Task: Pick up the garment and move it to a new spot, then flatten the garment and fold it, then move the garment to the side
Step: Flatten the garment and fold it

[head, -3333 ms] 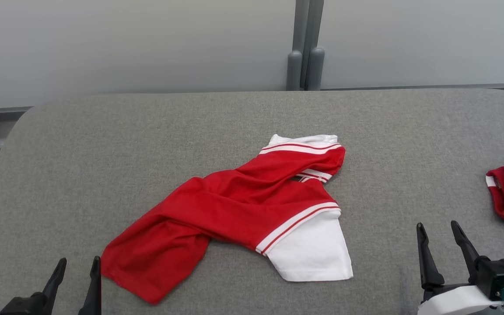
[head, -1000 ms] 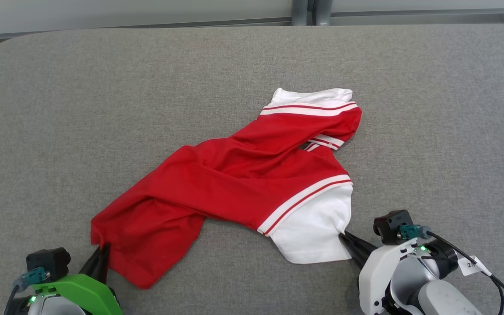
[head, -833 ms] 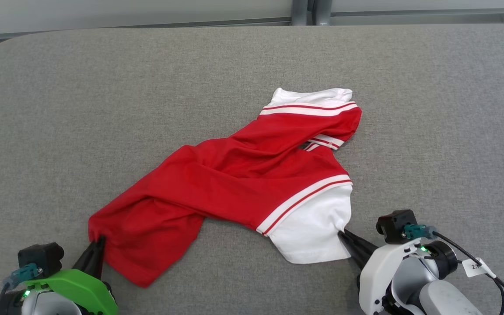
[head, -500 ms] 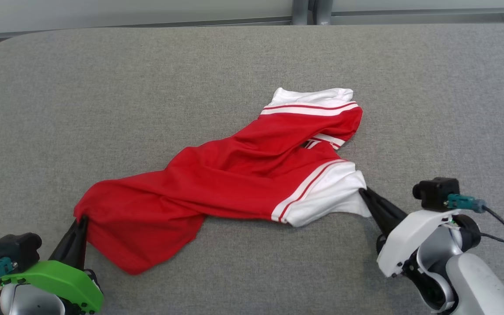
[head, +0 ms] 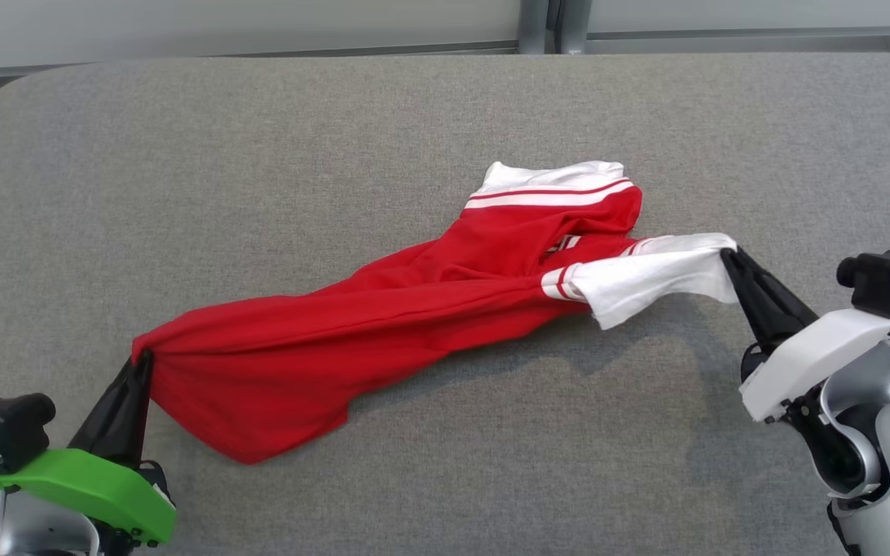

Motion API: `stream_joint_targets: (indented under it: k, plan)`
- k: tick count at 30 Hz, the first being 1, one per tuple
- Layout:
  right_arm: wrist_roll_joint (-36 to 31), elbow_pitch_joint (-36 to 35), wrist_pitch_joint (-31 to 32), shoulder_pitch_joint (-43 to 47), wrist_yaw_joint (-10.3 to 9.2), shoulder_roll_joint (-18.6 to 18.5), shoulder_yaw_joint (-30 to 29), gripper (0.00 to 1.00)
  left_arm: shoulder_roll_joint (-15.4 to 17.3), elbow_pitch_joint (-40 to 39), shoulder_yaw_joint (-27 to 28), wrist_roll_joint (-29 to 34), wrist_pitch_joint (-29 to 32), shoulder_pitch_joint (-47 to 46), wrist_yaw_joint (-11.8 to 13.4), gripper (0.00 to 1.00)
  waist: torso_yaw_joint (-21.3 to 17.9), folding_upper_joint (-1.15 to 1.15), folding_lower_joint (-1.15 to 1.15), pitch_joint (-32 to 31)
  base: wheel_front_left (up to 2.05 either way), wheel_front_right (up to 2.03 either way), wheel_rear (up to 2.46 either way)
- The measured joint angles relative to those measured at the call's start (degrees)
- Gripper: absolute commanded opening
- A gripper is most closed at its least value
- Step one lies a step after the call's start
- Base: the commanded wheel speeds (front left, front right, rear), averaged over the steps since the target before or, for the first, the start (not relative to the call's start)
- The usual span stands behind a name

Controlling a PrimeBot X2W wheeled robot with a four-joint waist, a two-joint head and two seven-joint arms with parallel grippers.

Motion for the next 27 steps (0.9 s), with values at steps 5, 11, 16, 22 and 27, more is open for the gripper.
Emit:
stream_joint_targets:
  k: [5,11,16,22,27]
  plan:
    - [0.2,-2.3,0.4,-0.8,0.0,-0.1,-2.1,0.0,0.9,-5.3,0.6,-1.5,2.6,0.1,0.3,0.0,-0.1,0.0,0.0,-1.3,0.0,0.0,0.0]
    - [3.2,-10.6,3.1,-2.5,0.0,-0.3,-5.4,0.0,4.2,-16.9,3.7,-4.4,8.6,0.5,2.3,0.0,-1.0,0.0,0.0,-4.1,0.0,0.0,0.0]
    - [4.2,-18.2,6.9,-3.8,0.0,-0.3,-8.5,0.0,7.5,-24.2,7.3,-5.7,13.3,0.4,4.4,0.0,-2.3,0.0,0.0,-6.3,0.0,0.0,0.0]
    - [6.4,-25.1,13.1,-8.4,0.01,-1.6,-11.0,0.0,12.4,-29.2,10.2,-7.4,19.1,-4.4,5.3,0.0,-4.6,0.0,0.0,-8.1,0.0,0.0,0.0]
    - [8.4,-28.6,18.7,-13.9,0.0,-2.2,-11.8,0.0,15.2,-29.7,10.2,-8.6,22.7,-11.6,5.3,0.0,-6.6,0.0,0.0,-7.9,0.0,0.0,0.0]
